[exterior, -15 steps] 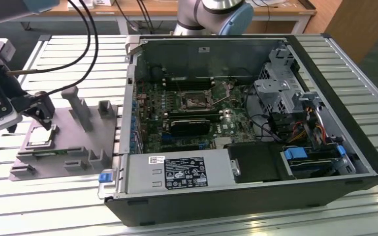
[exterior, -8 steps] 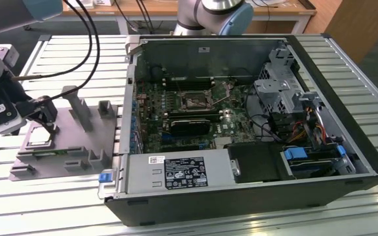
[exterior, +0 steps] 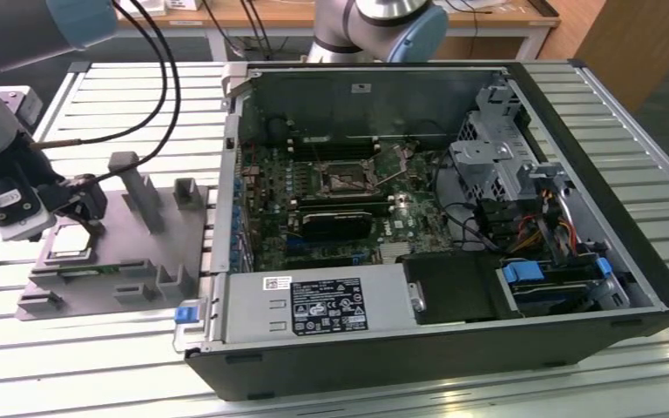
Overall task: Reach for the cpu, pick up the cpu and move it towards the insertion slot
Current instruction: 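Pick up the cpu and move it towards the insertion slot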
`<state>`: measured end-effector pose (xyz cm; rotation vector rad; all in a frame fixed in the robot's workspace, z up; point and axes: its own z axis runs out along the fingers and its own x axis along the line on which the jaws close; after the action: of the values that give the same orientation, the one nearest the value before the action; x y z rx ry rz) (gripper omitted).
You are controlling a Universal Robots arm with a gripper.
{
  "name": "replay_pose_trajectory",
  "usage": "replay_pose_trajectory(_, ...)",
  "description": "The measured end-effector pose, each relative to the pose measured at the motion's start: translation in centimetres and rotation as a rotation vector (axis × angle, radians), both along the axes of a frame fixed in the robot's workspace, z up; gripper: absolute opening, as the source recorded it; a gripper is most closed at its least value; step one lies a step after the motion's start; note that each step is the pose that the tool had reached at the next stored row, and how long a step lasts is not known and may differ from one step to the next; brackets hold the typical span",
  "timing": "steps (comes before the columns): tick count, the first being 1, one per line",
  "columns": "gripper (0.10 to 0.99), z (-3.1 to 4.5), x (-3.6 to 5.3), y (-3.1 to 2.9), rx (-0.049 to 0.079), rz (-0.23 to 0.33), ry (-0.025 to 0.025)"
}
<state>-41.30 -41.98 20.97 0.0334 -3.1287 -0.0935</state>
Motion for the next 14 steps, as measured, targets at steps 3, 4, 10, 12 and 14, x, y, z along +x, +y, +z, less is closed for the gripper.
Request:
replay_pose_trajectory(3,0.761,-0.44,-0.05,0.07,0.000,0.000,-0.0012)
replay_pose_trajectory(4,0.761,-0.57,-0.11,0.09,0.000,0.000,-0.0026)
replay_pose_trajectory(10,0.761,-1.27,-0.33,0.25,0.000,0.000,-0.0089)
replay_pose_trajectory(12,0.761,-1.47,-0.38,0.30,0.000,0.000,-0.0105)
replay_pose_trajectory(14,0.761,-1.63,-0.46,0.40,0.000,0.000,-0.0138)
